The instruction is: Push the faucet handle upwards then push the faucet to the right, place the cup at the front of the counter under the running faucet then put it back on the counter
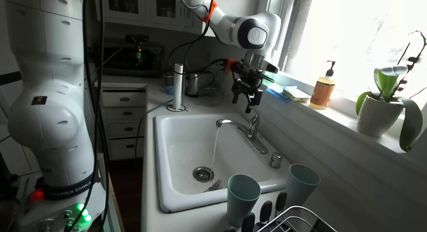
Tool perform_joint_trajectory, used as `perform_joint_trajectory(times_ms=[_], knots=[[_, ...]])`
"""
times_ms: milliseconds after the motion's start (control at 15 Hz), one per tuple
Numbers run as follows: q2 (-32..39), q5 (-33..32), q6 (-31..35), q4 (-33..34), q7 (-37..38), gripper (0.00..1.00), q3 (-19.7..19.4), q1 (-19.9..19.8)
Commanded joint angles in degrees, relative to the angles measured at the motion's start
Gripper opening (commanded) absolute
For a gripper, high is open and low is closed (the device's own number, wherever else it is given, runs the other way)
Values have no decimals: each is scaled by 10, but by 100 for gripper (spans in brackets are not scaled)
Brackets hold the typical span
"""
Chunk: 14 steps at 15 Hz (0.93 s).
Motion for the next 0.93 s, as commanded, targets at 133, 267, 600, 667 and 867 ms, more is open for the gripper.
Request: perform_joint_trajectory(times_ms=[133,267,600,667,867], knots=[[-34,32,-50,25,-25,100,-30,-37],[-45,36,-45,21,-8,100,-47,-52],[-66,20,-9,-9,85,100,-90,-85],[-67,19,2,-18,107,100,-96,-89],[-69,10,30,-53,189,100,-106,-93]])
